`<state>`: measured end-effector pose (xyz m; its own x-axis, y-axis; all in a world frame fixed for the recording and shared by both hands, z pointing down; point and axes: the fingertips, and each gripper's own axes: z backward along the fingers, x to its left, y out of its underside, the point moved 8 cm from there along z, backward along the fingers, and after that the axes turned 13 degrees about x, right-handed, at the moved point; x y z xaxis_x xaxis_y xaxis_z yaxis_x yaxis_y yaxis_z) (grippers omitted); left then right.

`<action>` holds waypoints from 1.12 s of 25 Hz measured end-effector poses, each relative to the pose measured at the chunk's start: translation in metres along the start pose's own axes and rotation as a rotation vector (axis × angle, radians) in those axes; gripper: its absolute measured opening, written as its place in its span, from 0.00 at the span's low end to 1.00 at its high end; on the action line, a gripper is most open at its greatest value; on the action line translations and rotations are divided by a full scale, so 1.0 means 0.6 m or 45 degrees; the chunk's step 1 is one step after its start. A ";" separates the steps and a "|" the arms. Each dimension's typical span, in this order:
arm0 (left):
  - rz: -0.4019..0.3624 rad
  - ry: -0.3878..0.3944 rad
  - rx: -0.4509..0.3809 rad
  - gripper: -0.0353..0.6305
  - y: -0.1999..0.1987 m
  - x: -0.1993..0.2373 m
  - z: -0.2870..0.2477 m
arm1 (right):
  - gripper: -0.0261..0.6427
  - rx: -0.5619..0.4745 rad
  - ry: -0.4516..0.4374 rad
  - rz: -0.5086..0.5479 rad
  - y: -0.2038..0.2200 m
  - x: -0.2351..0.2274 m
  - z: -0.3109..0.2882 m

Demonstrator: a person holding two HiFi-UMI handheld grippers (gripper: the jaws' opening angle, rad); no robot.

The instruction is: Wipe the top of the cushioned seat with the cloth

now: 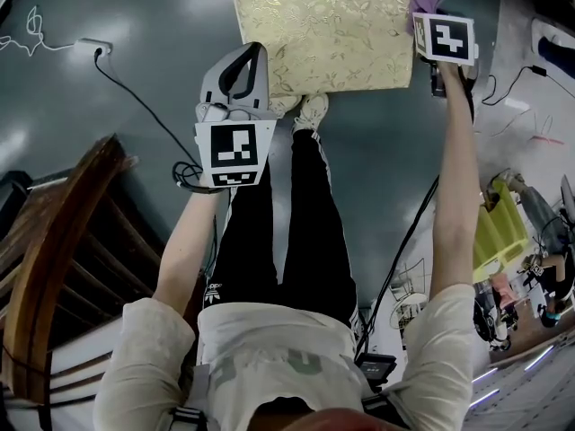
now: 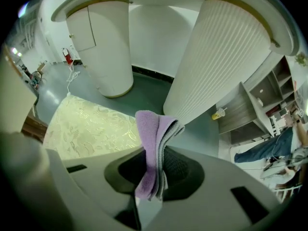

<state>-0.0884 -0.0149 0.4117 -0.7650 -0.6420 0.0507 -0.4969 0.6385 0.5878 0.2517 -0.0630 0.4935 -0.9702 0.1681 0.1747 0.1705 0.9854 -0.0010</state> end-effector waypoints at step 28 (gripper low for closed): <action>0.015 -0.167 -0.255 0.06 -0.062 0.045 0.143 | 0.17 -0.560 -0.632 -0.077 0.014 0.362 0.311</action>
<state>-0.1255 -0.0196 0.3220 -0.8234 -0.5661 -0.0388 -0.4061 0.5403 0.7370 0.0104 -0.0129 0.3476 -0.9263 0.2102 -0.3127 0.0658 0.9074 0.4151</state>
